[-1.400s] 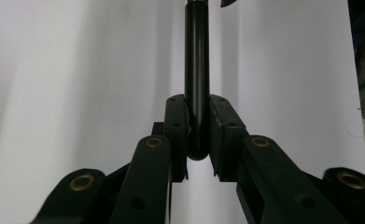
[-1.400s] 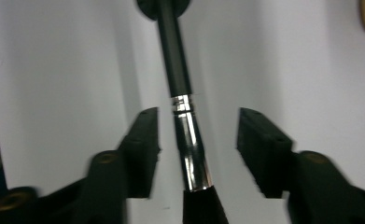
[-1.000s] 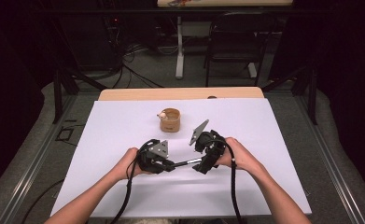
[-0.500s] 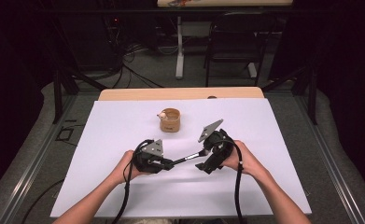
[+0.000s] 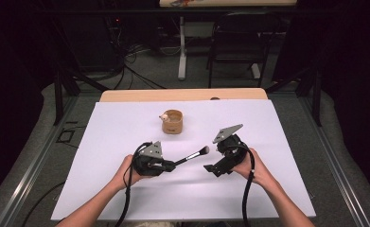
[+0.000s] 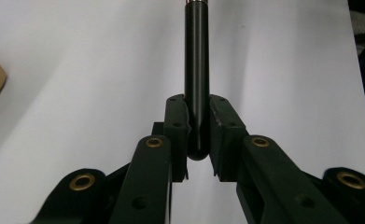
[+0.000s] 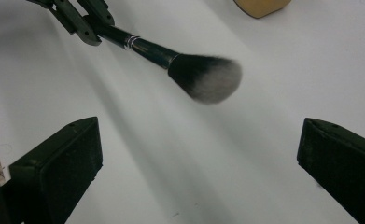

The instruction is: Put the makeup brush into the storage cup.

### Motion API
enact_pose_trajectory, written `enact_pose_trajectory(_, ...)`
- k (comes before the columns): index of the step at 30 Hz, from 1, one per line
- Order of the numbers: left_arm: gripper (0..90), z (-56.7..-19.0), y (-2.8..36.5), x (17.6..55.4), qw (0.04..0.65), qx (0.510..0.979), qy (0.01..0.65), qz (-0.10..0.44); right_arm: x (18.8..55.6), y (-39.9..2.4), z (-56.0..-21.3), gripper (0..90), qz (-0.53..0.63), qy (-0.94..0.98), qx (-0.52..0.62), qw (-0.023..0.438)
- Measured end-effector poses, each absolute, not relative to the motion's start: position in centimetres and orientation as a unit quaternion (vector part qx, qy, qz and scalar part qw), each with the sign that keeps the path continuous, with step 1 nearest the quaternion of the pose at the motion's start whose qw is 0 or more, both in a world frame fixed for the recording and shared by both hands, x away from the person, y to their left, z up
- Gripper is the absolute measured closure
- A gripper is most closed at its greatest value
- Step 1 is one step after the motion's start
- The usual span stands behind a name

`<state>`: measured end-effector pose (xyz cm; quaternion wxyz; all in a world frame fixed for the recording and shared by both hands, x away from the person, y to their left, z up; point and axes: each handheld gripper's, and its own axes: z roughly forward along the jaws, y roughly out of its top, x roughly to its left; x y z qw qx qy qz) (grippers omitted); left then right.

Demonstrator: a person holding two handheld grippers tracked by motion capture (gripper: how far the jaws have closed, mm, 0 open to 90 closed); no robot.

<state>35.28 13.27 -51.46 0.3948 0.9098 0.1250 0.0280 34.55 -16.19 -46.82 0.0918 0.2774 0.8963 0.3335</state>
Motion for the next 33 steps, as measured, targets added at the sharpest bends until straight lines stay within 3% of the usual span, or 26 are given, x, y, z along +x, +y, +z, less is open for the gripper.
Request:
enact_pose_trajectory(10,79.3,-51.4,13.2,35.1,0.432,0.890,0.141,0.035,34.1,-15.9,-47.4,0.0,0.355,0.888,0.285,0.066)
enact_pose_trajectory(33,79.3,-52.4,12.9,35.6,0.524,0.826,0.207,0.017,33.8,-15.3,-47.8,1.0,0.389,0.869,0.297,0.069)
